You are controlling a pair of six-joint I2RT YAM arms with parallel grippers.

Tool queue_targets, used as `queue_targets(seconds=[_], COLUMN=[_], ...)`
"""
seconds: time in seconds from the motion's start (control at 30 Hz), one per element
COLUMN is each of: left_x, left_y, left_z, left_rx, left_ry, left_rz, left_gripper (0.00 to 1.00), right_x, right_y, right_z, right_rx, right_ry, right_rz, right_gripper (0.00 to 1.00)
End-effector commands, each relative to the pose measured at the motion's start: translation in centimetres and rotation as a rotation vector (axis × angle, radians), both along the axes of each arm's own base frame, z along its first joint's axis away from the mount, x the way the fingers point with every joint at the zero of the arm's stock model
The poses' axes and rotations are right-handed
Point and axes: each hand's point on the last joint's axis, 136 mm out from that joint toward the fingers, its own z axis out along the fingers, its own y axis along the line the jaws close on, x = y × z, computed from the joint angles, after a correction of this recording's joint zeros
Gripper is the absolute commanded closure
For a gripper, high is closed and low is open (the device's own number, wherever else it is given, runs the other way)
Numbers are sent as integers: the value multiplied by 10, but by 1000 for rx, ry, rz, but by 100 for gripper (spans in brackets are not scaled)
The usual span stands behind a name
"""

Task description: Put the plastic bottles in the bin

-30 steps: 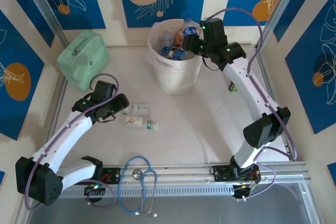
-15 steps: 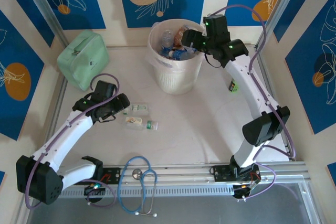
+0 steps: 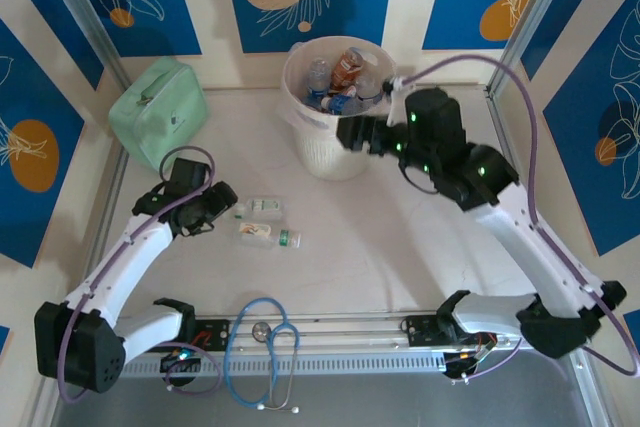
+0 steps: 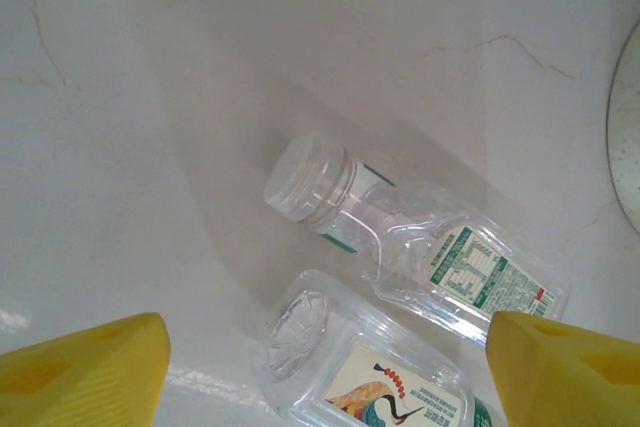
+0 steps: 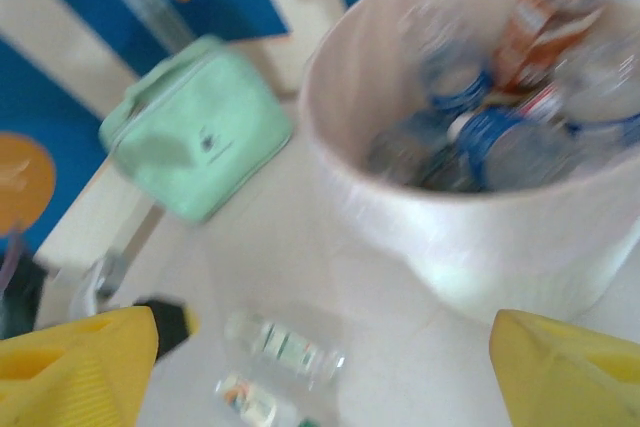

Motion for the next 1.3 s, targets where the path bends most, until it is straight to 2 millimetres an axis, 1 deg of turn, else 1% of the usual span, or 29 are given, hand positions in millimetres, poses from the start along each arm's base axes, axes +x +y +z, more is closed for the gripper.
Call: queue_targets(seconds=[0.0, 0.07, 0.13, 0.23, 0.33, 0.53, 0.73, 0.83, 1.0, 1.1, 1.27], left_x=[8, 12, 17, 23, 23, 32, 35, 43, 58, 66, 75], left_y=[-7, -10, -14, -17, -11, -7, -5, -8, -13, -15, -17], left_z=[-5, -12, -16, -25, -33, -36, -53, -61, -67, -70, -74], left_rx=[-90, -111, -148, -186, -173, -170, -146, -152, -166, -168, -159], left_ry=[8, 28, 33, 50, 84, 90, 133, 138, 125, 119, 123], left_rz=[40, 61, 81, 133, 202, 261, 292, 288, 282, 281, 277], left_gripper=[18, 18, 17, 17, 17, 20, 20, 20, 20, 20, 27], right_x=[-28, -45, -56, -65, -70, -71, -73, -76, -80, -80, -80], right_y=[17, 25, 31, 39, 43, 46, 48, 49, 52, 50, 50], right_z=[-23, -39, -54, -70, -79, -84, -91, -93, -96, -97, -99], right_rx=[-17, -22, -27, -42, -46, -39, -40, -38, -40, -41, -44], right_ry=[10, 39, 71, 107, 127, 143, 161, 167, 176, 174, 176], right_rz=[99, 132, 156, 174, 184, 187, 196, 207, 227, 224, 220], right_gripper=[15, 16, 16, 18, 19, 20, 20, 20, 20, 20, 20])
